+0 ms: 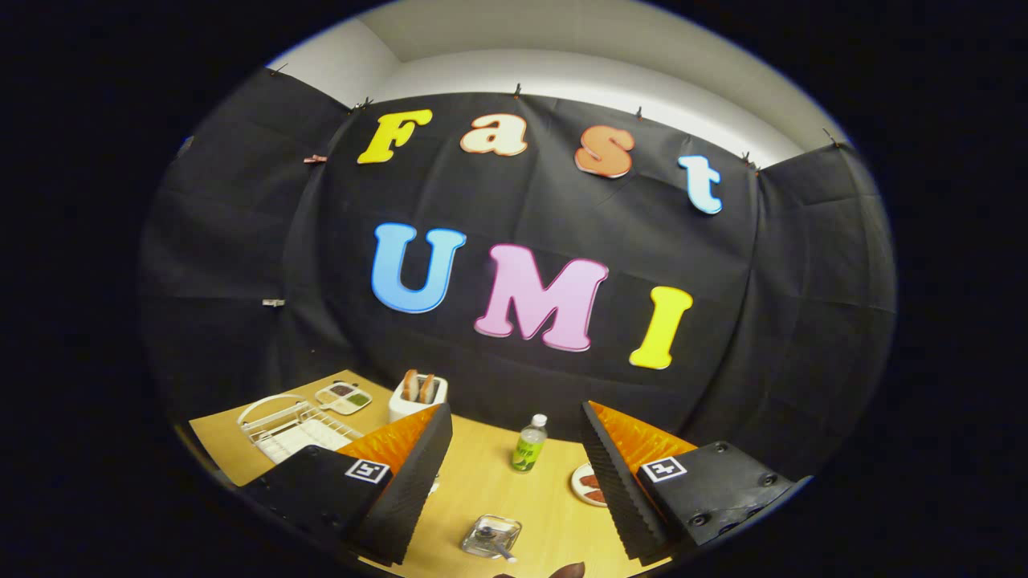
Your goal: Take the plate from the dish rack, then take the spoon from the basket and place it into the plate.
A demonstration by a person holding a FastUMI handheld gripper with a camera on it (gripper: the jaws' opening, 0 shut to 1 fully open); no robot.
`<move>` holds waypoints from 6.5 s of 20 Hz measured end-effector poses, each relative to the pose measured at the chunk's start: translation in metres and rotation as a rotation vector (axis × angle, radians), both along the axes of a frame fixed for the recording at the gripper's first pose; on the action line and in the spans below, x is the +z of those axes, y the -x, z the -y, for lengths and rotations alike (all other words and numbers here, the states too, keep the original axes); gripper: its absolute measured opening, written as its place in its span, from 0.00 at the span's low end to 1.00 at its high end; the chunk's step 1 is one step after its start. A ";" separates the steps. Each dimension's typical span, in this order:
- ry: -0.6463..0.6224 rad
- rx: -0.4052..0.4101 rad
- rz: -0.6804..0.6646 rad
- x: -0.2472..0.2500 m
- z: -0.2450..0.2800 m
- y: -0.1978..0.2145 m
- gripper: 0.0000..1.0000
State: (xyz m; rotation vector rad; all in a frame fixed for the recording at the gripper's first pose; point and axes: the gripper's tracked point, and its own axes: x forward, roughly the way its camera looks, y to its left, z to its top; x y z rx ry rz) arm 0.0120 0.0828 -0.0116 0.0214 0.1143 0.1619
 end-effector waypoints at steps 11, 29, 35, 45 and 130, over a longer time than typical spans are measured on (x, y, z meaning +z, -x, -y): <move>-0.105 0.062 -0.594 -0.140 -0.118 -0.056 0.95; 0.005 -0.183 -0.885 -0.245 -0.153 -0.102 0.29; 0.062 -0.231 -0.858 -0.241 -0.151 -0.103 0.28; 0.189 -0.244 -0.701 -0.182 -0.146 -0.120 0.28; -0.292 -0.068 -0.707 -0.272 0.024 0.028 0.10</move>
